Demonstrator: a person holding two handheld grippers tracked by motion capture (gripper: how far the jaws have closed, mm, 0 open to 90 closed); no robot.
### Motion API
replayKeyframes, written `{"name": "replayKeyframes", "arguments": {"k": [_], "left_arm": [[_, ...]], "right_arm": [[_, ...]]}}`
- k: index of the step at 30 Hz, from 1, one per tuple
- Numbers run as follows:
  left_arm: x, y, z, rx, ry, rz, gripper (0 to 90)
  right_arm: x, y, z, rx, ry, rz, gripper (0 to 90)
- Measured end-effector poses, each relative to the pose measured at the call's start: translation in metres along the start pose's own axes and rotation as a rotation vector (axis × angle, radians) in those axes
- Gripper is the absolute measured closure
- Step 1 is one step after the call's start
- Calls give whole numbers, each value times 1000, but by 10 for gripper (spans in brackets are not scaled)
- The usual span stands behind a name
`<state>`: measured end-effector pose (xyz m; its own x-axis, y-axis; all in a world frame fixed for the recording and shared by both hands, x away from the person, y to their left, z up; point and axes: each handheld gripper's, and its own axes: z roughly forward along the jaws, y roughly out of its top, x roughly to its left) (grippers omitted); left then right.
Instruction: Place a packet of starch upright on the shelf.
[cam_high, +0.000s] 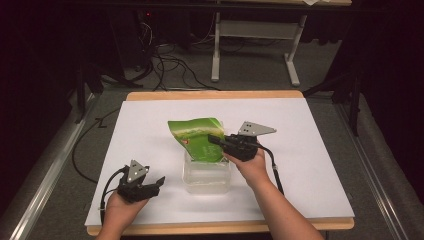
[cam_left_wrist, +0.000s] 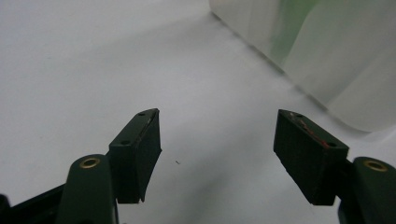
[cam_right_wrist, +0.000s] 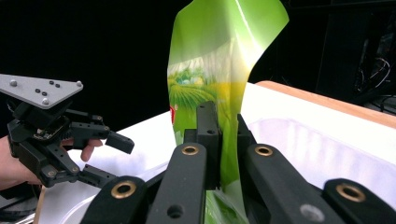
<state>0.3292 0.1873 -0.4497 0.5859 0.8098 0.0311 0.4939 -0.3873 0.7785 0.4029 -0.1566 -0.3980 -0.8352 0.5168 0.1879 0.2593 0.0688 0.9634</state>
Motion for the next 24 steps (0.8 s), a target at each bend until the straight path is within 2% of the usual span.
{"name": "replayKeyframes", "arguments": {"k": [4,7,13,18,24], "left_arm": [[0,0,-1,-6,-4,2,324],[-1,0,-1,-11,-4,2,324],[0,1,-2,-11,-9,2,324],[0,1,-2,-13,-9,5,324],[0,1,-2,-8,-8,9,325]], "right_arm": [[1,-5,0,16,-22,6,890],[-4,-12,-3,-1,-24,45,891],[-9,-21,-8,19,-56,61,890],[-12,-29,-11,24,-60,78,890],[-12,-32,-11,20,-62,70,890]]}}
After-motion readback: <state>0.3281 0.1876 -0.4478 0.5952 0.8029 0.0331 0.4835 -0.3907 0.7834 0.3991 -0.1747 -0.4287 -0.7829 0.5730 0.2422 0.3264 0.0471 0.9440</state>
